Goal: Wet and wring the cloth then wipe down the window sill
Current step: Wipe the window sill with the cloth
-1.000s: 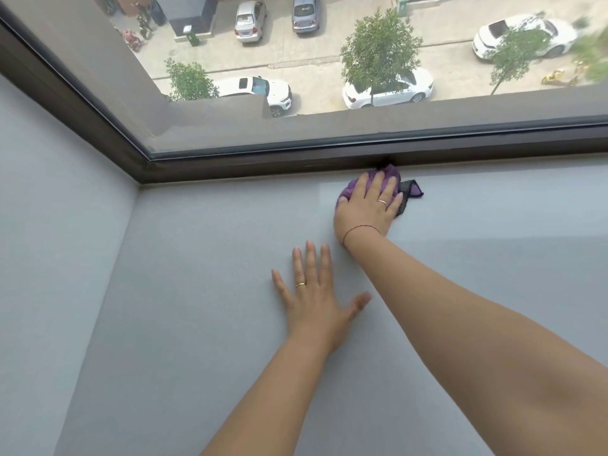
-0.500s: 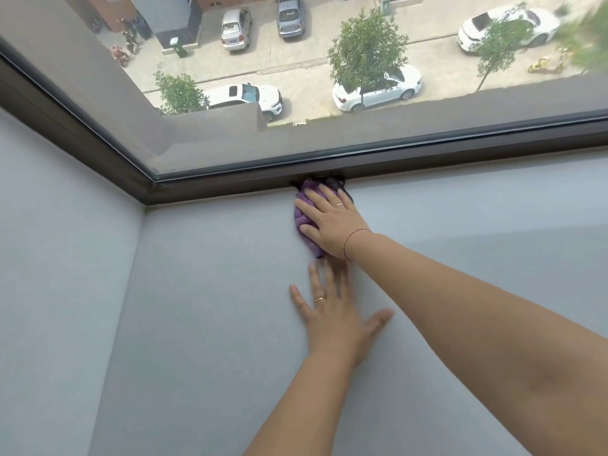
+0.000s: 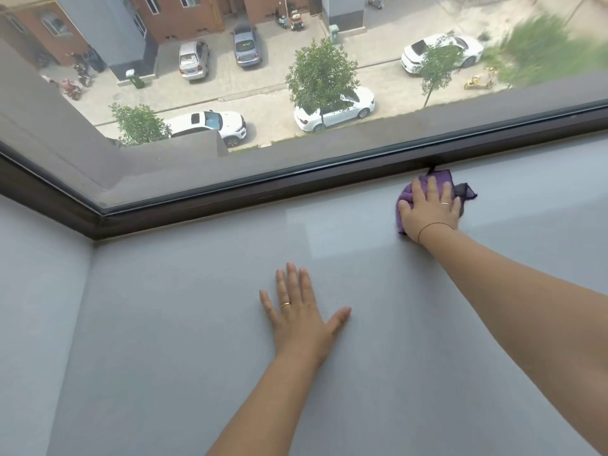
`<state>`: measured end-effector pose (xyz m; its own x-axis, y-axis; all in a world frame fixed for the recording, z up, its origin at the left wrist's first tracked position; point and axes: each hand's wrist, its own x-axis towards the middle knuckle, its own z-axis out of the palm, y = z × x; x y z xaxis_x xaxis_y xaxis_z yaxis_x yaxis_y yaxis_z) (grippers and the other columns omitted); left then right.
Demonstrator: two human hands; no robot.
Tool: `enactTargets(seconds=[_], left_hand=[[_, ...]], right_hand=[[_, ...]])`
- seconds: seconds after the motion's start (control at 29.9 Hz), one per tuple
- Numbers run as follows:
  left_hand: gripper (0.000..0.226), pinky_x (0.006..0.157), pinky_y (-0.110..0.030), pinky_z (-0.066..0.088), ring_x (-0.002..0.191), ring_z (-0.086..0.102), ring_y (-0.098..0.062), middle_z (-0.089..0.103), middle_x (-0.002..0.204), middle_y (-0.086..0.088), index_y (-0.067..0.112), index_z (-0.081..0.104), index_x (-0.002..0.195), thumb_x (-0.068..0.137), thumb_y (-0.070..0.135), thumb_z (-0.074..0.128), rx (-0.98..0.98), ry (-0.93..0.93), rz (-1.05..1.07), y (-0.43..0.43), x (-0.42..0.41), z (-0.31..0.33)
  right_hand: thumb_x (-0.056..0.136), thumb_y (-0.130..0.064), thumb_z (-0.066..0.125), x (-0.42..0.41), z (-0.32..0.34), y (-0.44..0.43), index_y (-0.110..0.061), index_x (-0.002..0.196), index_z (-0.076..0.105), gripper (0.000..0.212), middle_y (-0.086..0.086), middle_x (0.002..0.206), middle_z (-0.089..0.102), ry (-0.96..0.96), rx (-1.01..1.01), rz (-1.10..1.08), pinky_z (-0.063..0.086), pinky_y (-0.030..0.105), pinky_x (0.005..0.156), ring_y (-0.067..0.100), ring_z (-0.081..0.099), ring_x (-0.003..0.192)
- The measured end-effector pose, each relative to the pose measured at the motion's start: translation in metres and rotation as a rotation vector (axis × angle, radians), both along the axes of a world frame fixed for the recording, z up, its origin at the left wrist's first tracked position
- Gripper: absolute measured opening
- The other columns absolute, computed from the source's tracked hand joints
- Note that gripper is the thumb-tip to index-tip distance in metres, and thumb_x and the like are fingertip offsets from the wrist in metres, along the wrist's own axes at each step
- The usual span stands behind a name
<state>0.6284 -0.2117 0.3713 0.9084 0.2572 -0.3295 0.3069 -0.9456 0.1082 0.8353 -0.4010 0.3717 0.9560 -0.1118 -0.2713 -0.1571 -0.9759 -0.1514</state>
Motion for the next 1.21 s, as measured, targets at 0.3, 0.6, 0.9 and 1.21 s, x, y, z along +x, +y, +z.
enactTargets(seconds=[0.3,0.6,0.9,1.21], left_hand=[[0.095,0.109,-0.047,-0.024,0.135,-0.038,-0.022,-0.040,0.147,-0.001,0.017,-0.032,0.140,0.082,0.077,0.014,-0.045,0.010,-0.124,-0.089,0.025,-0.001],[0.091,0.110,-0.044,-0.027,0.132,-0.044,-0.017,-0.047,0.143,0.007,0.027,-0.039,0.135,0.070,0.080,-0.006,0.021,0.015,-0.124,-0.089,0.020,-0.011],[0.094,0.113,-0.045,-0.018,0.142,-0.028,-0.021,-0.029,0.155,0.000,0.025,-0.026,0.144,0.080,0.078,0.017,0.101,-0.006,0.021,-0.105,0.020,-0.005],[0.099,0.113,-0.046,-0.017,0.142,-0.026,-0.020,-0.030,0.154,0.001,0.021,-0.021,0.147,0.080,0.077,0.025,-0.037,-0.054,0.237,-0.146,-0.001,0.002]], right_hand=[[0.098,-0.049,0.023,-0.024,-0.007,0.045,-0.037,0.149,0.008,0.054,-0.009,0.160,0.000,-0.023,0.080,0.763,-0.007,0.039,0.117,0.017,-0.007,0.147],[0.097,-0.045,0.029,0.051,-0.007,-0.135,-0.031,0.150,0.015,0.056,-0.001,0.160,0.007,-0.097,0.007,0.305,0.000,0.042,0.118,0.023,0.001,0.147],[0.098,-0.044,0.022,0.009,-0.004,-0.054,-0.027,0.151,0.004,0.059,0.000,0.161,-0.006,-0.051,0.024,0.337,-0.009,0.047,0.117,0.028,-0.011,0.146],[0.098,-0.048,0.022,-0.041,-0.010,-0.047,-0.034,0.150,0.007,0.056,-0.006,0.161,-0.002,-0.058,0.092,0.827,-0.008,0.040,0.117,0.019,-0.008,0.147]])
